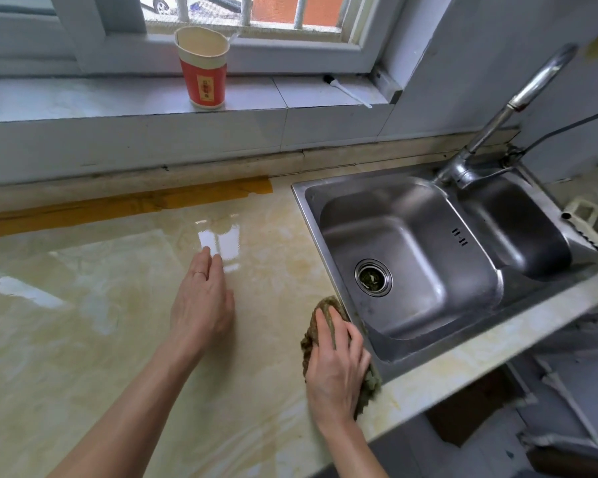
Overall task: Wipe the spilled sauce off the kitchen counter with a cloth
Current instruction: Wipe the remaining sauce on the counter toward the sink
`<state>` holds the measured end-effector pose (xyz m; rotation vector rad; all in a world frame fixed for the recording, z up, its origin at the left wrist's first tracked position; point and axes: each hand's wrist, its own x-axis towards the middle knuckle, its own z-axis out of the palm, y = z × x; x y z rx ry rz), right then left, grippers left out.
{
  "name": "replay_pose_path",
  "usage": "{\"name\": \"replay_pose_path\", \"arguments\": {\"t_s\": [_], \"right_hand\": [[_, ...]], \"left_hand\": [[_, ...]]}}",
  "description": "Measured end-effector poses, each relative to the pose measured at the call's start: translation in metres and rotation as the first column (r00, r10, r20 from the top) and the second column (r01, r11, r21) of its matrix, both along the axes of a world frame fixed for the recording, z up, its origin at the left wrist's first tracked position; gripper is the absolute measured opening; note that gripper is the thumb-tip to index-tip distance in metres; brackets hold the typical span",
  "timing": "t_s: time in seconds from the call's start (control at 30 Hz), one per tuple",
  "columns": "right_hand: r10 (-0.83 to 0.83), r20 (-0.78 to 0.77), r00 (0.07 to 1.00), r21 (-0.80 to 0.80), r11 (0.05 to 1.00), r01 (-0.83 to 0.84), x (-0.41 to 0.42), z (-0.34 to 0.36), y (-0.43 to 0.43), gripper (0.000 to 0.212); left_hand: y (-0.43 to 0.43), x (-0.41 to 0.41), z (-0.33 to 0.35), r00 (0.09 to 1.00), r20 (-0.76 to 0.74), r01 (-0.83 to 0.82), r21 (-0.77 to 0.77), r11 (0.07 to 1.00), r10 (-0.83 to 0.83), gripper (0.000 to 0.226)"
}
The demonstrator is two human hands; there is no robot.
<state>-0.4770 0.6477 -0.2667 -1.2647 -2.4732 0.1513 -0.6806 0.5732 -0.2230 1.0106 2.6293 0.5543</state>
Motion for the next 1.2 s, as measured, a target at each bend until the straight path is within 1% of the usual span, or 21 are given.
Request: {"name": "replay_pose_path", "arguments": {"t_s": [0.07,0.13,0.2,0.3,0.47,0.57,0.67,0.77,0.87,0.97,1.0,1.03,1.07,1.1,1.13,1.17,1.2], "right_hand": [[0.009,-0.104,0.995,0.033,0.999,-0.006,-0.009,0.009,0.016,0.042],[-0.073,-0.166,0.983,0.053,0.995,0.083,-0.015,0.018,0.034,0.04],[-0.137,-0.106,0.985,0.037,0.989,0.141,-0.013,0.018,0.042,0.046],[-0.16,-0.035,0.986,0.014,0.987,0.161,0.004,0.01,0.038,0.052],[-0.218,-0.081,0.973,-0.003,0.976,0.218,0.057,0.009,0.019,0.047],[-0.275,-0.098,0.957,-0.053,0.961,0.271,0.045,0.01,0.019,0.042],[-0.226,-0.105,0.968,-0.078,0.973,0.219,0.022,0.013,0.024,0.041],[-0.194,-0.1,0.976,-0.046,0.981,0.19,0.038,0.012,0.019,0.044],[-0.208,-0.1,0.973,-0.024,0.978,0.206,0.071,0.009,0.009,0.044],[-0.251,-0.135,0.958,-0.092,0.966,0.24,0.065,0.009,0.007,0.045],[-0.198,-0.15,0.969,-0.105,0.977,0.184,0.057,0.011,0.001,0.046],[-0.079,-0.143,0.987,-0.104,0.993,0.064,0.048,0.012,-0.008,0.048],[0.08,-0.108,0.991,-0.108,0.99,-0.091,0.043,0.012,-0.021,0.051],[0.218,-0.064,0.974,-0.118,0.967,-0.225,0.042,0.012,-0.033,0.055],[0.32,-0.035,0.947,-0.122,0.939,-0.322,0.045,0.011,-0.038,0.057],[0.378,-0.023,0.925,-0.12,0.918,-0.378,0.051,0.01,-0.035,0.058],[0.385,-0.017,0.923,-0.117,0.916,-0.384,0.059,0.009,-0.025,0.058]], "left_hand": [[0.004,0.013,0.001,1.0,0.01,0.02,0.012,1.0,-0.02,0.062],[0.007,0.02,-0.001,0.999,0.011,0.035,0.022,0.999,-0.035,0.058],[0.009,0.027,-0.002,0.999,0.018,0.051,0.02,0.998,-0.051,0.055],[0.016,0.035,-0.001,0.997,0.032,0.069,0.043,0.997,-0.071,0.053],[0.024,0.045,0.006,0.996,0.057,0.064,0.083,0.994,-0.069,0.054],[0.022,0.047,0.007,0.997,0.052,0.054,0.089,0.995,-0.059,0.057],[0.022,0.055,0.005,0.996,0.046,0.07,0.083,0.994,-0.074,0.053],[0.022,0.065,0.005,0.995,0.056,0.081,0.079,0.994,-0.086,0.046],[0.018,0.074,0.004,0.996,0.049,0.066,0.083,0.994,-0.071,0.045],[0.014,0.081,0.005,0.998,0.044,0.042,0.092,0.995,-0.047,0.045],[0.012,0.084,0.005,0.998,0.045,0.036,0.094,0.995,-0.04,0.045],[0.011,0.087,0.006,0.998,0.047,0.032,0.096,0.995,-0.037,0.045],[0.009,0.092,0.006,0.998,0.048,0.03,0.097,0.995,-0.034,0.045],[0.008,0.097,0.007,0.998,0.047,0.027,0.095,0.995,-0.032,0.045],[0.005,0.1,0.008,0.999,0.044,0.024,0.094,0.995,-0.028,0.045],[0.001,0.103,0.009,0.999,0.038,0.019,0.089,0.996,-0.023,0.044],[-0.002,0.104,0.01,0.999,0.031,0.015,0.087,0.996,-0.017,0.044]]}}
